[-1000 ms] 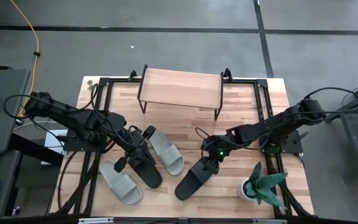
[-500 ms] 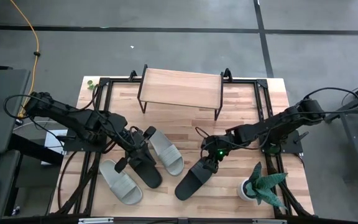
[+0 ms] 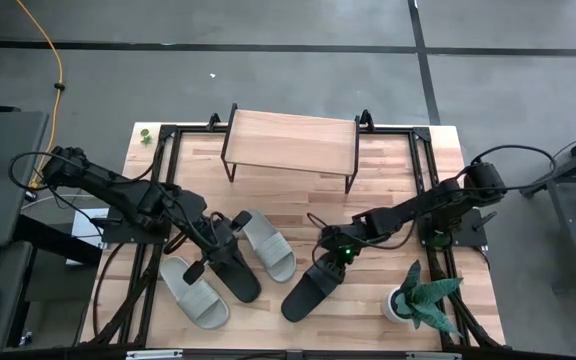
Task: Pick and place slides into the shelf
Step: Put the right black slipper on the shelf
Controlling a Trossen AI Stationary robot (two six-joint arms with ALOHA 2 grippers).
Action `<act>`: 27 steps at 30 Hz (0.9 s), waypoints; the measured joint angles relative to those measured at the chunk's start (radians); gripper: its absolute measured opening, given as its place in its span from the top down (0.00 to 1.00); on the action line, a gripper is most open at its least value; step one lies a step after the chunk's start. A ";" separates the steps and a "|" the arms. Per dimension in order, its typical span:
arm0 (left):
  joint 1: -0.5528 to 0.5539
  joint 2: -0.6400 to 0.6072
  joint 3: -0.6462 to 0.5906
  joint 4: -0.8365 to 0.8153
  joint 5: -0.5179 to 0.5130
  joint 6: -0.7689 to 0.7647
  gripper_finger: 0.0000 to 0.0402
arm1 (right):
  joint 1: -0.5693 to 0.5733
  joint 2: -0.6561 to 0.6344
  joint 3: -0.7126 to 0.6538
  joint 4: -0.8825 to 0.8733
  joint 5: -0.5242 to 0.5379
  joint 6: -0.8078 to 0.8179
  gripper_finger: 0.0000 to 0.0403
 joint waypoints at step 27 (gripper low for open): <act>0.000 0.000 0.000 0.001 -0.002 0.001 1.00 | 0.033 0.002 -0.093 0.232 -0.006 0.053 0.53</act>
